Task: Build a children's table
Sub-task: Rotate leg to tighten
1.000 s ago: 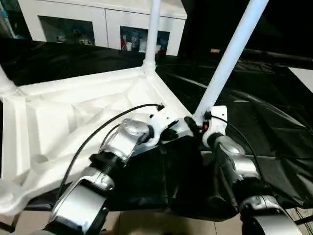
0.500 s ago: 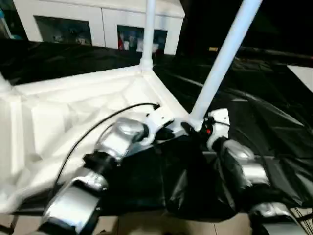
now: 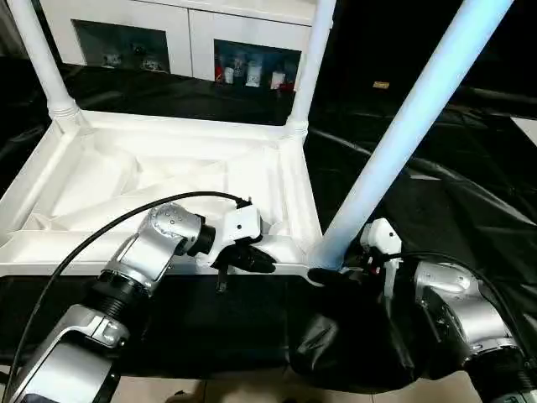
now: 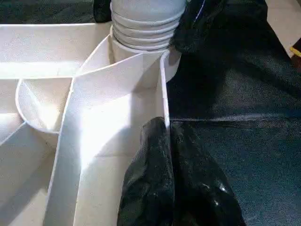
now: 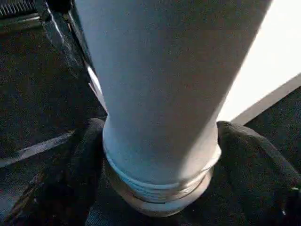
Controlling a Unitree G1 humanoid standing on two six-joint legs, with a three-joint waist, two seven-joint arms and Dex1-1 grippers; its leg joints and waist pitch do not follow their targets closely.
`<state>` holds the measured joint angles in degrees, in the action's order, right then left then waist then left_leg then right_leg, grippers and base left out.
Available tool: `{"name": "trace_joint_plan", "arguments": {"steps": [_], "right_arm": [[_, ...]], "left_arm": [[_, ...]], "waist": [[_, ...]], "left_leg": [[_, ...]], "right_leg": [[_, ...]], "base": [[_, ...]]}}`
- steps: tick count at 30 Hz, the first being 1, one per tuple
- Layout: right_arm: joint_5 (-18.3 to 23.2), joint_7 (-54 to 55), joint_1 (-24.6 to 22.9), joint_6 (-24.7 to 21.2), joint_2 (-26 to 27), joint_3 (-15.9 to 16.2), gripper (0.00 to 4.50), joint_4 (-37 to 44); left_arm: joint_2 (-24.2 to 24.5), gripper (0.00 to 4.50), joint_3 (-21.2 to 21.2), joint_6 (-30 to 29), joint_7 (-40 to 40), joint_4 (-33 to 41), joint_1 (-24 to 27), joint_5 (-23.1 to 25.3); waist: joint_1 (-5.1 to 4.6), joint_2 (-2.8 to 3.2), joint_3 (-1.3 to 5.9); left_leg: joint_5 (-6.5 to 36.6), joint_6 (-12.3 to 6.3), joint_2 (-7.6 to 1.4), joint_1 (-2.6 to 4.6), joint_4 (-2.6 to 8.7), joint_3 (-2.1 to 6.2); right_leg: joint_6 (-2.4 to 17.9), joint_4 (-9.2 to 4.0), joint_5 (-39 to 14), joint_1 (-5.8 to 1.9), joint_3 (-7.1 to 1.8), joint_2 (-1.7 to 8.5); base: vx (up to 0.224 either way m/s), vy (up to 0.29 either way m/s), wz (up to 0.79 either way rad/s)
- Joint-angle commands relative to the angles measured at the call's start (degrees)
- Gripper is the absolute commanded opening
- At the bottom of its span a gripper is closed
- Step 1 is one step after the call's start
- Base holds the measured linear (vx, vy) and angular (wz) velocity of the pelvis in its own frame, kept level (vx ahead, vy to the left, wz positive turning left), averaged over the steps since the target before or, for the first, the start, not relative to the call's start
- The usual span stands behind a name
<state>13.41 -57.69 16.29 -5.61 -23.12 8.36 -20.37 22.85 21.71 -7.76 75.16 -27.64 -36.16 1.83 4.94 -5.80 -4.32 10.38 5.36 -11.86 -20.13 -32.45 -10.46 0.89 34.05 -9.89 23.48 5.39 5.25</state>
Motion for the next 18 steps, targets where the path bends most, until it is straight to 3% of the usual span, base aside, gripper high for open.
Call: {"name": "trace_joint_plan", "arguments": {"steps": [1, 4, 11, 18], "right_arm": [[1.31, -2.3, -0.45, -1.18, 0.77, 1.16, 3.66, 2.51], [1.51, -2.75, -0.44, -1.83, 0.85, 1.28, 3.46, 2.5], [2.4, -3.09, -0.87, -3.27, 1.04, 1.19, 2.84, 3.55], [1.67, 0.82, -0.93, -4.02, 3.54, 0.15, 2.77, 1.4]], "left_arm": [[-0.31, 0.0, 2.64, 0.16, 1.86, -0.03, 1.76, 0.4], [0.26, 0.0, 2.69, -0.7, 2.26, 1.25, 2.26, 0.11], [0.62, 0.0, 2.79, -1.28, 2.76, 1.85, 2.61, 0.2], [-0.29, 0.0, 2.61, -1.82, 0.08, 1.23, 2.71, 0.85]], "waist": [[0.0, -0.03, 3.06], [-0.04, 0.0, 2.93], [-0.05, -0.12, 2.97], [-0.13, -0.13, 2.84]], "left_leg": [[10.8, -3.97, -1.83, -0.11, 3.72, 0.27], [11.56, -3.26, -2.0, -0.04, 3.89, 0.42], [10.24, -3.43, -1.92, 0.01, 3.78, 0.34], [10.94, -3.17, -1.89, 0.01, 3.85, 0.35]], "right_leg": [[11.25, -3.81, -14.1, -2.99, -3.34, 3.57], [10.01, -4.0, -16.9, -2.81, -3.33, 3.57], [10.63, -3.7, -14.27, -2.9, -3.36, 3.51], [10.01, -3.91, -16.28, -2.71, -3.36, 3.56]], "base": [[0.0, 0.0, 0.0], [0.0, 0.0, 0.0], [0.0, 0.0, 0.0], [0.0, 0.0, 0.0]]}}
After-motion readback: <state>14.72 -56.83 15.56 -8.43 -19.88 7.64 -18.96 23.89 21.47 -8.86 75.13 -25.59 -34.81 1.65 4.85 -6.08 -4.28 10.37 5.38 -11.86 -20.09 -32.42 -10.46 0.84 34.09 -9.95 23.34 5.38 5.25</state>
